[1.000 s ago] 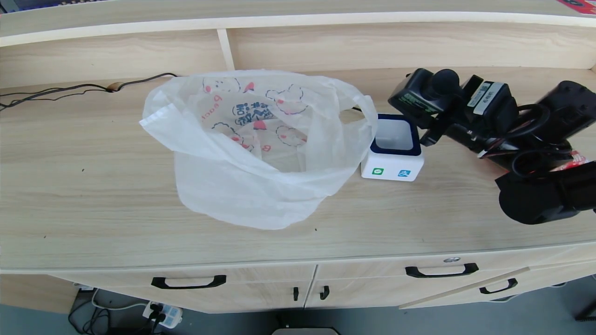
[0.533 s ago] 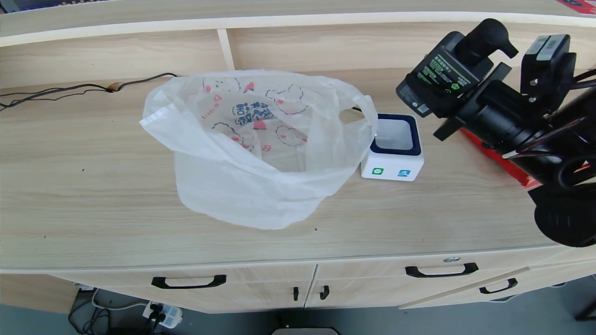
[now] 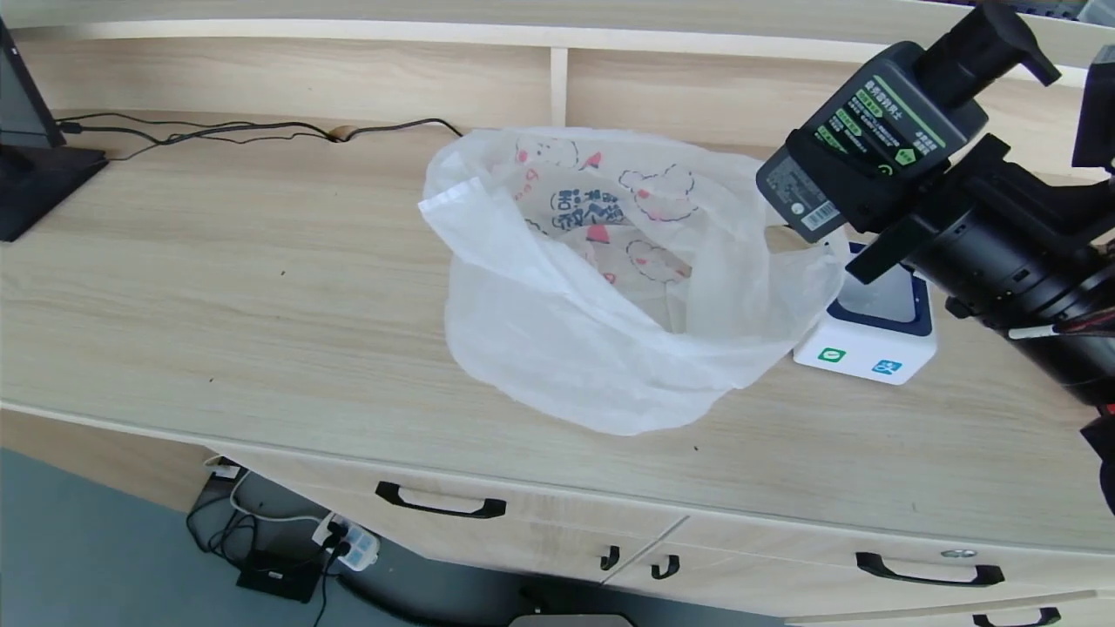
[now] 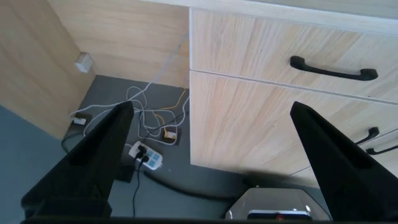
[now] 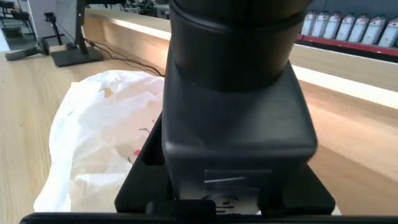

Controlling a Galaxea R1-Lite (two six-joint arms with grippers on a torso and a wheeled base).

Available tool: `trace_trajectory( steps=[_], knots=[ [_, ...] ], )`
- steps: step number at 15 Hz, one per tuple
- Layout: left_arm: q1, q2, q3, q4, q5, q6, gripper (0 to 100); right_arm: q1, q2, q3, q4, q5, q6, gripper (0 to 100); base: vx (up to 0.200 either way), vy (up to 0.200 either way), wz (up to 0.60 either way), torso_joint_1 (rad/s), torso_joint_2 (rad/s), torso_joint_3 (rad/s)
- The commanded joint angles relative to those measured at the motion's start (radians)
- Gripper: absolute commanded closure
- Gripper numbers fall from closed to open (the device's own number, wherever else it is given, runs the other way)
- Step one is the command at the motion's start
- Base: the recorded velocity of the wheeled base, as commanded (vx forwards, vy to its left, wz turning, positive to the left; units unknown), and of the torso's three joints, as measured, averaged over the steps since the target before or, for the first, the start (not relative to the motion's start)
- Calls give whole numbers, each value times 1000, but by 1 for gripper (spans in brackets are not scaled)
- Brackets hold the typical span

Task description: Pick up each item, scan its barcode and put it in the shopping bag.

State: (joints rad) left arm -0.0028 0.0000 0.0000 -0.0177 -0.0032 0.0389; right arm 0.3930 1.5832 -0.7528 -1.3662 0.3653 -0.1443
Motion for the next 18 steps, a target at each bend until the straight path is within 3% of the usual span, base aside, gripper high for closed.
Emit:
trace_trajectory(
  steps=[1, 6, 8, 10, 14, 18],
  knots=[
    [0, 2, 0, -1, 0, -1, 0, 1, -15, -3, 1, 1, 0, 100, 0, 0, 600, 2, -2, 2],
    [0, 2, 0, -1, 0, -1, 0, -48, 4, -39, 2, -28, 149, 100, 0, 0, 600, 1, 0, 3],
    [0, 2, 0, -2, 0, 1, 0, -48, 3, -43, 18, -184, 305, 100, 0, 0, 300, 1, 4, 1],
    [1, 2, 0, -2, 0, -2, 0, -52, -12, -46, 55, -244, 400, 100, 0, 0, 0, 0, 0, 0],
    [0, 2, 0, -4, 0, -2, 0, -143, -19, -77, 131, -246, 479, 100, 0, 0, 0, 0, 0, 0],
    [1, 2, 0, -5, 0, -2, 0, -214, -118, 33, 211, -243, 534, 100, 0, 0, 0, 0, 0, 0]
  ],
)
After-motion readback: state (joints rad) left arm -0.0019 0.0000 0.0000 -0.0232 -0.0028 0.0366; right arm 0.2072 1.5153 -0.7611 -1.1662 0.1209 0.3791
